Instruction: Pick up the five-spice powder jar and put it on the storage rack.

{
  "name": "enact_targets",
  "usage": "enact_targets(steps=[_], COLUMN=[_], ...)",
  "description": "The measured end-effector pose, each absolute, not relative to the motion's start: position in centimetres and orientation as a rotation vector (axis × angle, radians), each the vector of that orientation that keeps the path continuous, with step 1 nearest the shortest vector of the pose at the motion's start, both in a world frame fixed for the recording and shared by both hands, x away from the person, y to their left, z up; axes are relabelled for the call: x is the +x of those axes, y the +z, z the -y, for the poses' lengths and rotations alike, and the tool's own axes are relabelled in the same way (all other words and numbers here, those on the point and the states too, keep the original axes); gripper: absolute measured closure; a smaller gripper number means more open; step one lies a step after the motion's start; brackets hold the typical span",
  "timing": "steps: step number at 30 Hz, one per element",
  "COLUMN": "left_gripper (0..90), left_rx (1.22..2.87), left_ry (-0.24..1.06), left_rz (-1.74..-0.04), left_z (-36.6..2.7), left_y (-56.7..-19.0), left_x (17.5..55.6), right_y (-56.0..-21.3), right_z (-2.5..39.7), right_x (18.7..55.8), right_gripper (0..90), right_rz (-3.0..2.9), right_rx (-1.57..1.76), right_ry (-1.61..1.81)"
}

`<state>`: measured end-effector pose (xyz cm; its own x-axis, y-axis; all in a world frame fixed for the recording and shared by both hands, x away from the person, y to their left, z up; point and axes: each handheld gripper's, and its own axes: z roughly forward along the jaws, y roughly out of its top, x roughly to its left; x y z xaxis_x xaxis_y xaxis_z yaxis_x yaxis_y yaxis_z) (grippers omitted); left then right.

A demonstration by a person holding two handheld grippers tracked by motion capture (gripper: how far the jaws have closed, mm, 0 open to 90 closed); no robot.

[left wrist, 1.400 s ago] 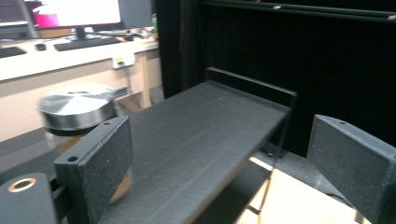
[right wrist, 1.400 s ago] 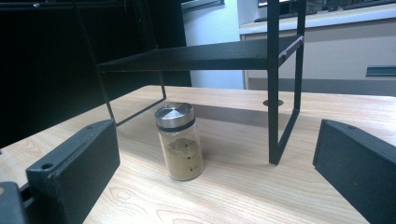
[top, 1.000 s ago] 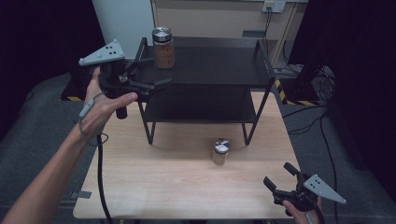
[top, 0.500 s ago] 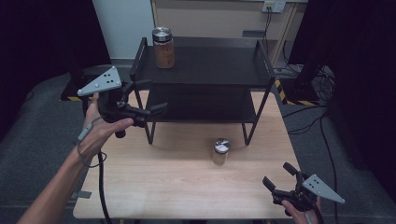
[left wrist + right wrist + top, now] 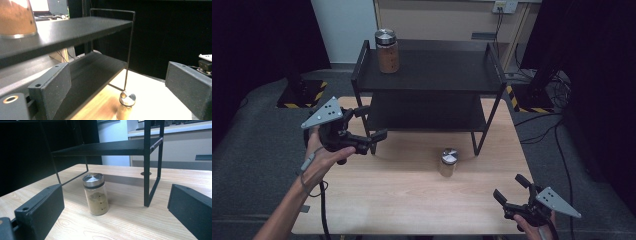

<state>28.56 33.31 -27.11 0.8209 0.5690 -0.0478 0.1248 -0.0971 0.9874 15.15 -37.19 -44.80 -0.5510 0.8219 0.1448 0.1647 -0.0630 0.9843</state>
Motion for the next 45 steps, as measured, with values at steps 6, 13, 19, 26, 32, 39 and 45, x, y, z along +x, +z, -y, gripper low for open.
enact_targets(steps=[6, 13, 19, 26, 32, 39, 45], left_gripper=[5.3, 6.1, 5.7, 5.6, 5.6, 5.6, 5.5], left_rx=[1.636, 1.671, 1.676, 1.676, 1.687, 1.708, 1.727], left_ry=[0.442, 0.494, 0.502, 0.481, 0.482, 0.476, 0.468], left_rz=[-0.570, -0.582, -0.595, -0.617, -0.634, -0.667, -0.689], left_z=[-33.1, -32.7, -32.5, -32.3, -32.1, -32.1, -31.7], left_y=[-29.6, -32.0, -33.8, -35.7, -37.0, -38.3, -39.4], left_x=[27.4, 26.3, 25.7, 25.0, 24.6, 24.0, 23.7], right_y=[-44.8, -44.8, -44.8, -44.8, -44.8, -44.8, -44.8], right_z=[37.2, 37.2, 37.2, 37.2, 37.2, 37.2, 37.1], right_x=[15.2, 15.2, 15.1, 15.1, 15.1, 15.1, 15.1], right_gripper=[1.2, 1.2, 1.2, 1.2, 1.2, 1.2, 1.2], right_rz=[-1.704, -1.702, -1.701, -1.701, -1.700, -1.700, -1.700], right_rx=[1.055, 1.054, 1.054, 1.054, 1.054, 1.054, 1.055], right_ry=[1.658, 1.660, 1.661, 1.660, 1.659, 1.659, 1.658])
